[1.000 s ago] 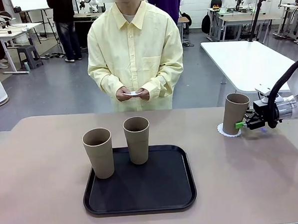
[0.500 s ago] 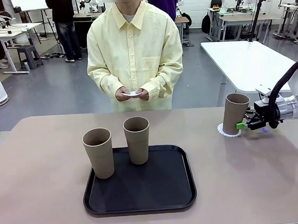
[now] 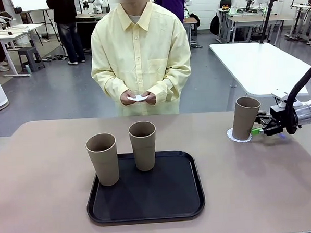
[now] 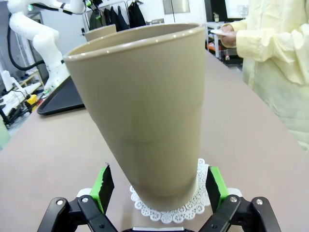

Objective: Place coasters on the table and set cups on them.
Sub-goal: Pick up one Reusable plastic cup and place it on a coaster set by the human.

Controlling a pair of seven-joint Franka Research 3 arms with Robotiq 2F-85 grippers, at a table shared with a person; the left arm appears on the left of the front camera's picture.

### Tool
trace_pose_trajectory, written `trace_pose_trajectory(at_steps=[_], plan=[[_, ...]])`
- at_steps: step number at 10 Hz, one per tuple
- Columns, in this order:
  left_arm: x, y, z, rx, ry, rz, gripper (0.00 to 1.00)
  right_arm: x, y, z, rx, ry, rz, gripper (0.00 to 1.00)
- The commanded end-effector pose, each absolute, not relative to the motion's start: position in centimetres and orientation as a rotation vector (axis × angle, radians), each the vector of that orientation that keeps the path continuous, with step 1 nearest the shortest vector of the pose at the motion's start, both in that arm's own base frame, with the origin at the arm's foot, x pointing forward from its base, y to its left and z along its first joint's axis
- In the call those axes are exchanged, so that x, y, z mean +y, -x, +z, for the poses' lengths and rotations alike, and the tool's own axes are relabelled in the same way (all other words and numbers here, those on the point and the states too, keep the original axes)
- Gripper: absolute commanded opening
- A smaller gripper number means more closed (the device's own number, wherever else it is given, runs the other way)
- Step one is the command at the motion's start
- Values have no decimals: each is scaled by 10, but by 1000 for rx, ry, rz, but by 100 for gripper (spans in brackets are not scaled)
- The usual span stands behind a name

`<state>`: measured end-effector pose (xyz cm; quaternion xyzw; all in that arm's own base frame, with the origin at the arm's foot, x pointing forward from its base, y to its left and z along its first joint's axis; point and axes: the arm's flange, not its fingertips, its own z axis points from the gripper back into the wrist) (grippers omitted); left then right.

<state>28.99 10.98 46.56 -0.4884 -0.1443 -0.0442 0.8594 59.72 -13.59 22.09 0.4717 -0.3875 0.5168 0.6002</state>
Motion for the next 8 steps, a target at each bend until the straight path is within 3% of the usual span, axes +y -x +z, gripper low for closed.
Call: trace_pose_trajectory(at_steps=[1,4,8], plan=[[110,-290,466,-317,1042,-99,100,-142,-593,230,-832,-1051,1193,100],[110,-290,466,-317,1042,-99,100,-157,-583,240,-838,-984,1140,100],[110,-290,466,-317,1042,-99,100,-179,-536,314,-770,-672,966,100]])
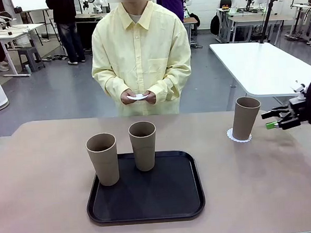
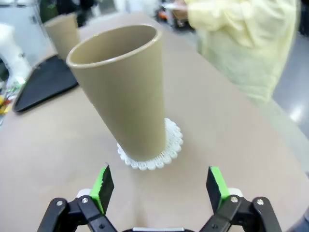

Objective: Place coasters on the table and set cups on them.
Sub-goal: Pick up one Reusable plastic cup and place it on a coaster set by the human.

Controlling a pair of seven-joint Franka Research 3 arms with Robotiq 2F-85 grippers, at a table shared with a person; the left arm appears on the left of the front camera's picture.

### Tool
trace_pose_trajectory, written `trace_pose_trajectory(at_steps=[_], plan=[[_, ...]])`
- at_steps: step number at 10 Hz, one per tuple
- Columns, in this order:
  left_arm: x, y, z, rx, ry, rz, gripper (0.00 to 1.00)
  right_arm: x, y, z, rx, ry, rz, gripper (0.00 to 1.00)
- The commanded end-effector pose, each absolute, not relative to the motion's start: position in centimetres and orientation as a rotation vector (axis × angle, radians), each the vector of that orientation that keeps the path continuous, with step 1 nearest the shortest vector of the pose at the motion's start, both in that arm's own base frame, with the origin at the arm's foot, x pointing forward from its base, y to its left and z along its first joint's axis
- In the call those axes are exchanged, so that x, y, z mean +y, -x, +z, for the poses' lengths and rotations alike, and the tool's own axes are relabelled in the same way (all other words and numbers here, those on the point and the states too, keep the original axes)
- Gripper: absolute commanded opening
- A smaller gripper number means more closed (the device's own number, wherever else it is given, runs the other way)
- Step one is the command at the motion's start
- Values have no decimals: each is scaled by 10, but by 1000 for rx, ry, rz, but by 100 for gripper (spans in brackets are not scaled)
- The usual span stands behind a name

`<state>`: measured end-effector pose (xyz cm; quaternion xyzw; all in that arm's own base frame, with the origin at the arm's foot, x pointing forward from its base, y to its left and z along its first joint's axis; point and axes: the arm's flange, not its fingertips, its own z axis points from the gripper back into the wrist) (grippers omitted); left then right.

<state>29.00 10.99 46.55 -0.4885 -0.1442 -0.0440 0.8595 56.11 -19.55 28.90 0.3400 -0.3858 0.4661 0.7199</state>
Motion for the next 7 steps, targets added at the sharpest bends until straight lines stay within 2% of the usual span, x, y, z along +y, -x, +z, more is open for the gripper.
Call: trace_pose_trajectory(at_steps=[1,4,7], plan=[[110,-290,466,-317,1042,-99,100,-179,-516,341,-730,-628,947,100],[110,-290,466,-317,1042,-99,100,-160,-476,406,-593,-522,804,100],[110,-290,466,-317,1042,-99,100,-122,-448,447,-458,-440,699,100]])
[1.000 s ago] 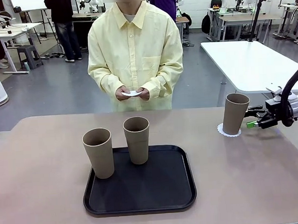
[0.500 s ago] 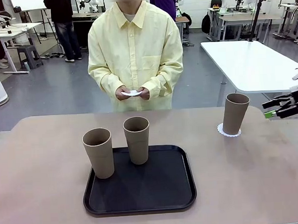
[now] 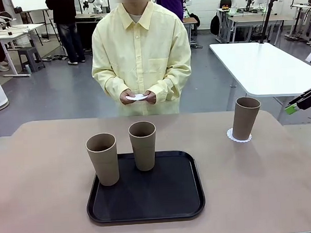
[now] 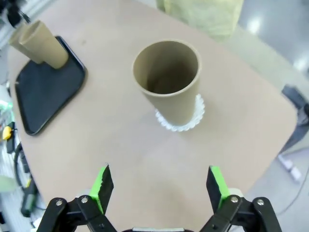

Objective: Place coasters on the table and set cups on them.
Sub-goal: Pick up one Reusable plastic cup and place it on a coaster set by the human.

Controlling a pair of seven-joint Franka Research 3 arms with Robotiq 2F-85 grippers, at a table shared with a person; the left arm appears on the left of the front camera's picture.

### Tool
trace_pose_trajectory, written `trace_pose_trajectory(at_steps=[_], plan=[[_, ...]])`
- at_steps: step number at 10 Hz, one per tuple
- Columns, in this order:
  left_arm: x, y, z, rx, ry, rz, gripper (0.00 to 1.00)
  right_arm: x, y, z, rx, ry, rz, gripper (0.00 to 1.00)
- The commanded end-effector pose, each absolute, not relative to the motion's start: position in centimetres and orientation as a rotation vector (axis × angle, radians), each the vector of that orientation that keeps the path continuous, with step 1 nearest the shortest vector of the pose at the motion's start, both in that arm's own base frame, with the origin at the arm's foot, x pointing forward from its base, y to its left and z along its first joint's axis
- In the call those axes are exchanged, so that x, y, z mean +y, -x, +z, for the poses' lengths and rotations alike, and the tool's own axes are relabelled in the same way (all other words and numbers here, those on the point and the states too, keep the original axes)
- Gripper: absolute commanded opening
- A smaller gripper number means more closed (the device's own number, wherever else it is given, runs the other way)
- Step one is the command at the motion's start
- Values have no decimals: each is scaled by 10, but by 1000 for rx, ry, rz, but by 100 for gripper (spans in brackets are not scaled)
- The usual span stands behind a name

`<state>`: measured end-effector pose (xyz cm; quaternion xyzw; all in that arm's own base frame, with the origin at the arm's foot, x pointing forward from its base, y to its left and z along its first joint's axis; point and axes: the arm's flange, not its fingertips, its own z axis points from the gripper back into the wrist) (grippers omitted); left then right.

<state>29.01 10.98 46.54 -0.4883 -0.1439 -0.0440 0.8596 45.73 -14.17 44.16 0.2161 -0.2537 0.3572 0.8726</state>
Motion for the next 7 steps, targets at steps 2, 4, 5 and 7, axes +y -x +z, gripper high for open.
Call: trace_pose_trajectory(at_steps=[2,4,5,7], plan=[[110,-290,466,-317,1042,-99,100,-90,-435,467,-404,-388,666,100],[110,-290,466,-317,1042,-99,100,-65,-425,480,-314,-322,650,100],[110,-290,466,-317,1042,-99,100,-55,-421,481,-257,-281,644,100],[110,-290,466,-317,1042,-99,100,-47,-420,484,-169,-224,595,100]])
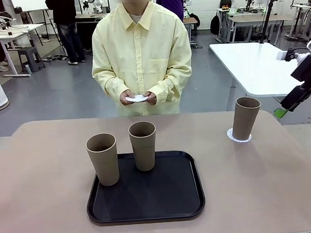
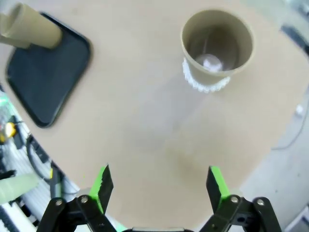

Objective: Place coasters on the table and set cups on them.
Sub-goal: Pick up one Reusable plastic cup and place it on a coaster set by the human.

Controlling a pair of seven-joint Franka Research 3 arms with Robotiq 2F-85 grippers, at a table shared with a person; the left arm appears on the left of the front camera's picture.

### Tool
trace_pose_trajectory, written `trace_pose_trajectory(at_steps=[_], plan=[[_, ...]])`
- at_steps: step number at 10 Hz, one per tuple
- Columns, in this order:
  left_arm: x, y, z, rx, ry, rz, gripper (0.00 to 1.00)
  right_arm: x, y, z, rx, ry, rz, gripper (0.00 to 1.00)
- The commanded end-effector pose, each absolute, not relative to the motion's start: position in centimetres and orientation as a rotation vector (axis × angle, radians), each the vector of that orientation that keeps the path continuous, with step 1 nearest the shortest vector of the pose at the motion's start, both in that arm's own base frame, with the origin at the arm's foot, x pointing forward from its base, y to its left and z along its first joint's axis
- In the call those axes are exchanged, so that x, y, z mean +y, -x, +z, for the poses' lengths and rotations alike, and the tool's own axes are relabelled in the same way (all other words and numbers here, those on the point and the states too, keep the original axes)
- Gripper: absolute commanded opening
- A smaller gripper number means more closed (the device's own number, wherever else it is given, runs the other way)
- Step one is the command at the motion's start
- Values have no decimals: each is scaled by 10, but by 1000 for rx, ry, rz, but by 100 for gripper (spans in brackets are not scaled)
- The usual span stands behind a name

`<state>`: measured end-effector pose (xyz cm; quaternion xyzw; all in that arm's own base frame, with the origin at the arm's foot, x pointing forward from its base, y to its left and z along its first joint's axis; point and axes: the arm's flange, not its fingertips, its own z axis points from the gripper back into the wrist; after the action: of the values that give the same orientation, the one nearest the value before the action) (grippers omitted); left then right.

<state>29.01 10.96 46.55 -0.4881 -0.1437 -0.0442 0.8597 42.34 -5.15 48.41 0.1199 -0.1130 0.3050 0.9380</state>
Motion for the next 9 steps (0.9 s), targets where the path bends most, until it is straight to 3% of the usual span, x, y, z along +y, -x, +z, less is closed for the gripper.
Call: trace_pose_trajectory(at_steps=[1,9], plan=[[110,-290,466,-317,1042,-99,100,-47,-423,488,-153,-216,582,100],[110,-290,466,-317,1042,-99,100,-48,-422,482,-169,-210,595,100]])
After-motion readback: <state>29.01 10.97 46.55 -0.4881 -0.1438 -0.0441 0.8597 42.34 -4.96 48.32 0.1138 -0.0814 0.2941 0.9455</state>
